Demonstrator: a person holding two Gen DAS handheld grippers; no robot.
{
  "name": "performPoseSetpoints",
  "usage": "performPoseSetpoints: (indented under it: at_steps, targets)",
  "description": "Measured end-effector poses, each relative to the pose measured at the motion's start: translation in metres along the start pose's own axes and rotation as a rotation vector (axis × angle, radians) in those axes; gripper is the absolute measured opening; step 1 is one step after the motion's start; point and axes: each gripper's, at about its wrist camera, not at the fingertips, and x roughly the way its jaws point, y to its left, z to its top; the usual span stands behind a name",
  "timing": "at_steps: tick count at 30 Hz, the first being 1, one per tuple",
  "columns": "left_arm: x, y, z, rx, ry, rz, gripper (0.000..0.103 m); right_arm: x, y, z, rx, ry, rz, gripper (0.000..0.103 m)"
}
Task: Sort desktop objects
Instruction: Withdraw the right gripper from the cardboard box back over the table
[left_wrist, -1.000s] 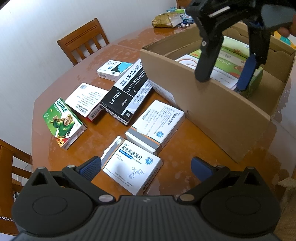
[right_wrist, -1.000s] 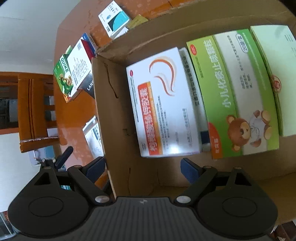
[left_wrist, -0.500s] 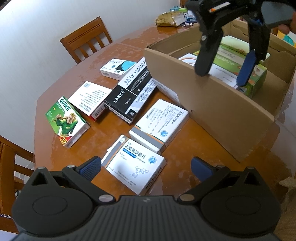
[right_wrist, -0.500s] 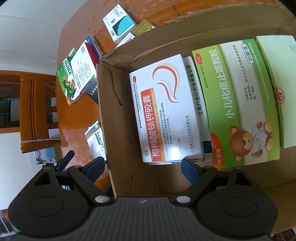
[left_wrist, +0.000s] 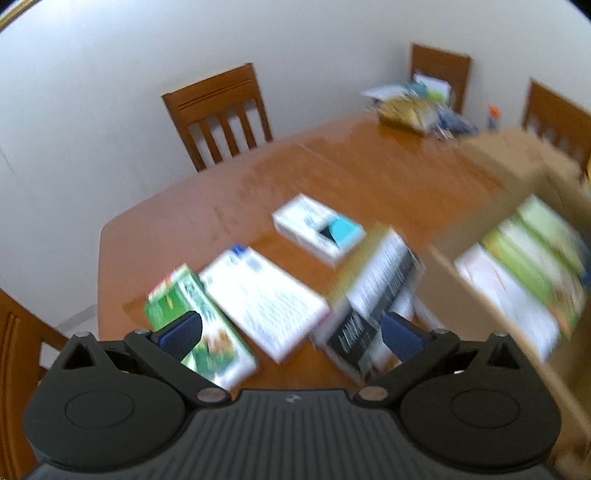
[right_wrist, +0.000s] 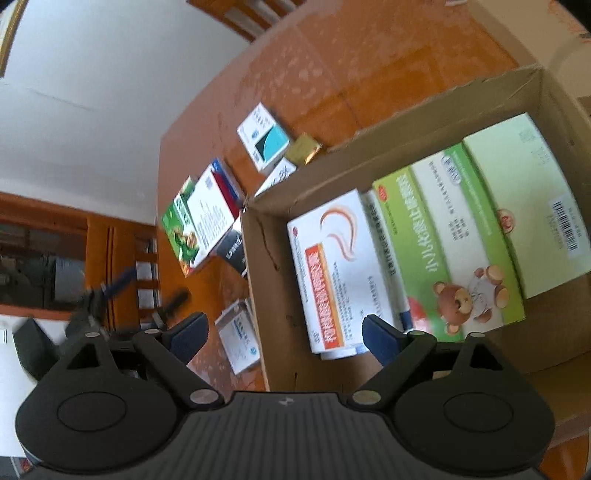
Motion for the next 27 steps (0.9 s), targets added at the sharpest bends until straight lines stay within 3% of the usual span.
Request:
performPoseSetpoints:
  at_steps: [7, 14, 21, 27]
  targets:
    - [0.103, 0.042, 0.045, -0.212, 0.112, -0.129, 0.103, -0.007, -0.018, -0.001, 0.034, -0.060, 0.028, 0.094]
    - [0.170, 0.041, 0.059, -0.255, 0.172, -0.155, 0.103, -0.013, -0.039, -0.006, 0.084, -0.105, 0.019, 0.094]
    - [0.185, 0.043, 0.046, -0.284, 0.240, -0.210, 0.103, -0.012, -0.052, -0.007, 0.112, -0.119, 0.025, 0.094]
    - [0.167, 0.042, 0.024, -0.230, 0.249, -0.172, 0.103, -0.007, -0.058, -0.002, 0.126, -0.112, 0.030, 0.094]
